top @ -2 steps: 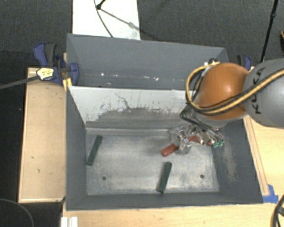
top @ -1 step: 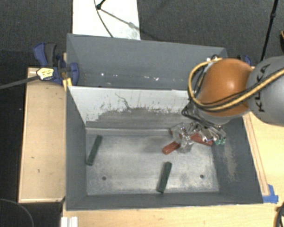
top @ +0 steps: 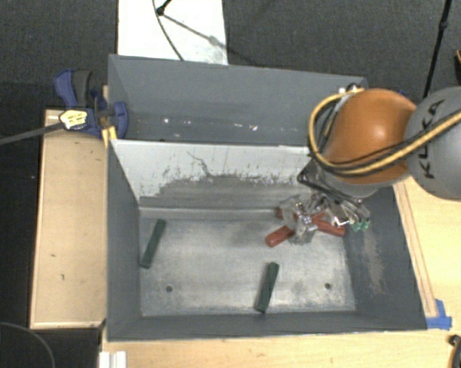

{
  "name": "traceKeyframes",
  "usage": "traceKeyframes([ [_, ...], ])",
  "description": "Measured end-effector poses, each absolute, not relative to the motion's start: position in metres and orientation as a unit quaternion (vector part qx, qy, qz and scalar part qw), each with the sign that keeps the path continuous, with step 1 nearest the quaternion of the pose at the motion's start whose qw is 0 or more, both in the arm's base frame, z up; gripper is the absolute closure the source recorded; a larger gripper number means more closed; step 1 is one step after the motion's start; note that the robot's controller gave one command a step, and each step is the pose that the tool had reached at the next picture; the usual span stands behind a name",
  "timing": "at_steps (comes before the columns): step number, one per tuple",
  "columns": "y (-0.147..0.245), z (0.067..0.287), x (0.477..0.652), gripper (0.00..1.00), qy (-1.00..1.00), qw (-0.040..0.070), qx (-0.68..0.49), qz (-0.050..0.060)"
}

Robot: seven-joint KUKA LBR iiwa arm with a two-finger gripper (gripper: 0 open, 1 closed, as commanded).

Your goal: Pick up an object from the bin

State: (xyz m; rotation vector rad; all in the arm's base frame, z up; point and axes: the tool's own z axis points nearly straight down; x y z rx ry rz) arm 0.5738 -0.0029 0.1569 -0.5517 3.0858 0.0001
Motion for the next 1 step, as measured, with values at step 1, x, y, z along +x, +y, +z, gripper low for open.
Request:
traceKeyframes([
  [1,-0.0028,0.1822,0.5751,1.0,0.985,0.004,-0.173,0.0],
])
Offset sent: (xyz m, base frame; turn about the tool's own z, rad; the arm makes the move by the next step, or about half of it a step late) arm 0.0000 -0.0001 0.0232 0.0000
